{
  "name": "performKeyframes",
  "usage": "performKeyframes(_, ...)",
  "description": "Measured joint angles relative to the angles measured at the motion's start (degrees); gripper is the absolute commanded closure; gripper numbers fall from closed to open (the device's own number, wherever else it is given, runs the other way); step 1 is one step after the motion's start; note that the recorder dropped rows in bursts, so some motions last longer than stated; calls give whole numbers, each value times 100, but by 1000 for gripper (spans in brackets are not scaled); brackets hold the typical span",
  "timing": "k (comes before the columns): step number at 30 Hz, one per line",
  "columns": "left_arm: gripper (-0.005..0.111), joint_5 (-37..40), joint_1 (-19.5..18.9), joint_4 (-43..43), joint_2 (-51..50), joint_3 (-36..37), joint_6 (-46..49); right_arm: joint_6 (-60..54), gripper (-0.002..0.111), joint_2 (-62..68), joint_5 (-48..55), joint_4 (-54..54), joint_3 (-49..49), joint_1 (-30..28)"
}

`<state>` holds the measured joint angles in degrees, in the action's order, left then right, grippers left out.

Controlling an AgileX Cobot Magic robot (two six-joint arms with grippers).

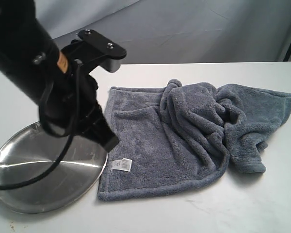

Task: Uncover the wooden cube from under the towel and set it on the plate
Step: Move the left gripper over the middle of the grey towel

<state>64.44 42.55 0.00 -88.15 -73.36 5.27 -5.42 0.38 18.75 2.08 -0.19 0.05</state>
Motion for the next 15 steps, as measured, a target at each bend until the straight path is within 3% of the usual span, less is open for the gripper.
performKeyframes(9, 95, 147, 0, -38, -1045, -1247, -527, 0, 108, 0, 0, 0, 0, 0)
performKeyframes(11, 84, 172, 0, -38, -1270, -1504, -713, 0, 108, 0, 0, 0, 0, 0)
performKeyframes(15, 47, 171, 0, -49, -1632, -1852, -836, 0, 108, 0, 0, 0, 0, 0)
